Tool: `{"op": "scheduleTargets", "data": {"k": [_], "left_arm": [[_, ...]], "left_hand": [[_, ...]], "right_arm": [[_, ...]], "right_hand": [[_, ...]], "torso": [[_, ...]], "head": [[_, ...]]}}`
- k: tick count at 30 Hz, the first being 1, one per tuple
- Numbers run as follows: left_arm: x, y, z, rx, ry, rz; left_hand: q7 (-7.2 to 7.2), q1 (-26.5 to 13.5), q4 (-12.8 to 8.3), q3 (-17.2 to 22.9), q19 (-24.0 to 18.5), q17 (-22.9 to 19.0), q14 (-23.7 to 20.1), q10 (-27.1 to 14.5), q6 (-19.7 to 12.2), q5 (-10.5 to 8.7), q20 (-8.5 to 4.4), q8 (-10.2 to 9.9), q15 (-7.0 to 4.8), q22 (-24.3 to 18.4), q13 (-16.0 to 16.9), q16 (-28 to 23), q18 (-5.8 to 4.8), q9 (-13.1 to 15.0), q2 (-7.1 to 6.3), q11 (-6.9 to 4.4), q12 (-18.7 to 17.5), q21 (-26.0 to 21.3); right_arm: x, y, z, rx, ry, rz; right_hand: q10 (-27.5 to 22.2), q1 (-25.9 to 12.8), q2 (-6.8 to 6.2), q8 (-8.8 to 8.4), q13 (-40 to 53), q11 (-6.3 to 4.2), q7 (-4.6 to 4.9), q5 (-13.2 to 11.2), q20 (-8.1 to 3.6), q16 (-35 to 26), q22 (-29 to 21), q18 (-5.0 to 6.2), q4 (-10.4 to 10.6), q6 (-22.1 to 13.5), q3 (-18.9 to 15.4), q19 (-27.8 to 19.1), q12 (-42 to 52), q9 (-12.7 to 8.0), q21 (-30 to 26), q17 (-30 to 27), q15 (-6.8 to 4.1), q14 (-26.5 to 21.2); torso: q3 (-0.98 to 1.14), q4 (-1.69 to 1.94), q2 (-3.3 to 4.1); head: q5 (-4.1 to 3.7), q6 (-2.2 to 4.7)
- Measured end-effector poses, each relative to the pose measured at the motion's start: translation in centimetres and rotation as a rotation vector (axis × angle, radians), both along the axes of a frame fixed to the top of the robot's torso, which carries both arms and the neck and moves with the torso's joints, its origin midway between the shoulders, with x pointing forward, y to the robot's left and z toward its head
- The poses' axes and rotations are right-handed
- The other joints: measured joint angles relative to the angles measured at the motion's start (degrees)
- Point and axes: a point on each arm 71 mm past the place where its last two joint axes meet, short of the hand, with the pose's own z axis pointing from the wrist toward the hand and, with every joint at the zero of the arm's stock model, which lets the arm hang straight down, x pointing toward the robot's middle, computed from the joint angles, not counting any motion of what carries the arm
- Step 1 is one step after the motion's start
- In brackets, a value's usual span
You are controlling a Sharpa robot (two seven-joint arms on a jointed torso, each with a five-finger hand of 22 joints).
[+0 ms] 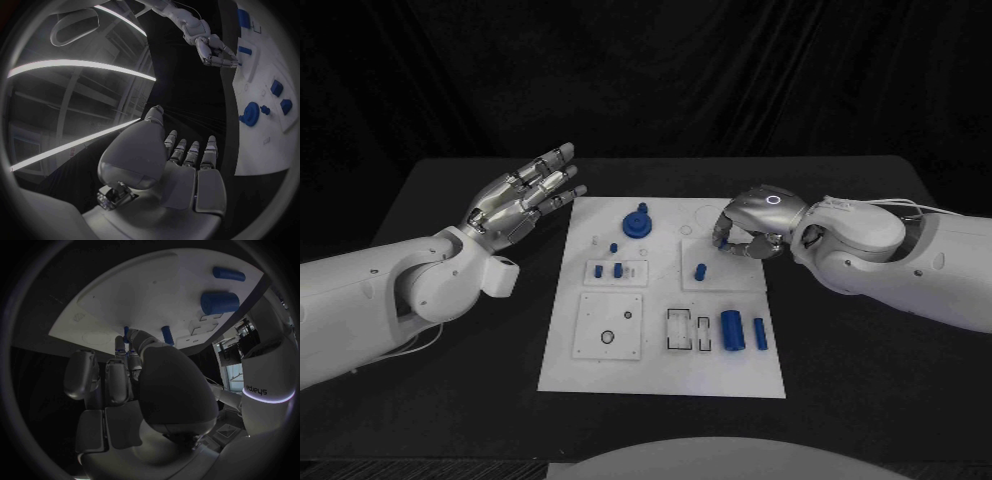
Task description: Assemble the parts on the task board
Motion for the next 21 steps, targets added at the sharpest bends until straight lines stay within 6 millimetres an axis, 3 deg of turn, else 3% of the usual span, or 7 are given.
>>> {"op": "scheduleTargets", "data": {"k": [13, 21], "left_arm": [[0.1, 0.0, -0.1, 0.004, 0.005, -0.002], [0.4, -0.2, -0.3, 0.009, 0.010, -0.002]], "left_hand": [[0.00, 0.0, 0.0, 0.0, 0.0, 0.0, 0.0, 0.4, 0.0, 0.00, 0.00, 0.0, 0.00, -0.1, 0.1, 0.0, 0.00, 0.1, 0.00, 0.41, 0.2, 0.0], [-0.20, 0.0, 0.0, 0.0, 0.0, 0.0, 0.0, 0.4, 0.2, 0.00, 0.00, 0.0, -0.01, -0.3, 0.1, 0.0, 0.00, 0.0, 0.00, 0.41, 0.2, 0.0]], "right_arm": [[-0.4, 0.8, 3.5, 0.035, -0.076, 0.034], [-2.5, 5.5, 4.3, 0.065, -0.062, 0.155]], "right_hand": [[0.3, 0.1, 0.08, 0.00, 0.0, 0.13, 0.13, -0.6, 0.00, 0.0, 0.0, 0.00, -0.2, -0.1, 0.3, 0.0, 0.0, 0.0, 0.0, 0.0, 0.27, 0.2], [0.3, 0.1, 0.07, -0.43, -0.2, 0.13, 0.47, -0.9, 0.43, 0.0, 0.0, 0.00, -0.3, -0.5, 0.8, 0.0, -0.1, 0.0, 0.0, -0.3, 0.45, 0.0]], "torso": [[-0.09, -0.12, -0.13], [-0.08, -0.10, -0.14]], "head": [[0.46, -0.30], [1.29, -1.32]]}}
